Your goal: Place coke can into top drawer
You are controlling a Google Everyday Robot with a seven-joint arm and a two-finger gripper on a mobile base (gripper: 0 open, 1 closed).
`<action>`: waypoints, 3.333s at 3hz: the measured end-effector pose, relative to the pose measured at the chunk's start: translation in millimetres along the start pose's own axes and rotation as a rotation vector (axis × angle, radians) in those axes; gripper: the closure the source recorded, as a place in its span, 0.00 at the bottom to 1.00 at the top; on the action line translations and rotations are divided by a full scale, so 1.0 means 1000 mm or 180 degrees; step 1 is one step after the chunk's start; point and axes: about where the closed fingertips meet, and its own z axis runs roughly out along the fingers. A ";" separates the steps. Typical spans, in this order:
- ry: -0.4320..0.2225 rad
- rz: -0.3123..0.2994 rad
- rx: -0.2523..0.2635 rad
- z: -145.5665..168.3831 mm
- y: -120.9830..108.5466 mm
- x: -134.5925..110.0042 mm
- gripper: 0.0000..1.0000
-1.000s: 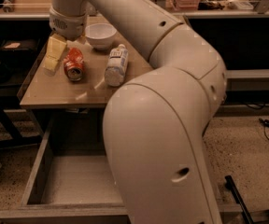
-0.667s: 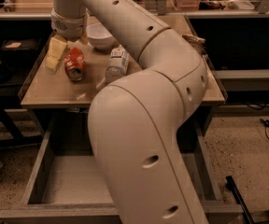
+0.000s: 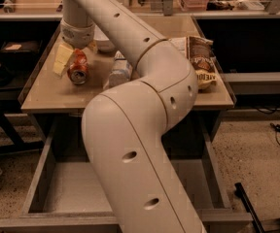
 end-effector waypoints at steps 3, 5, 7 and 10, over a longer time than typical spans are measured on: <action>-0.0151 0.0146 -0.0040 0.020 -0.011 -0.010 0.42; -0.0153 0.0146 -0.0039 0.020 -0.011 -0.010 0.88; -0.0243 0.0032 -0.0053 0.002 -0.007 -0.007 1.00; -0.0658 -0.0427 -0.0533 -0.043 0.047 0.044 1.00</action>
Offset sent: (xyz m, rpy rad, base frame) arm 0.0023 -0.0034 -0.0121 0.0108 0.0335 -0.0346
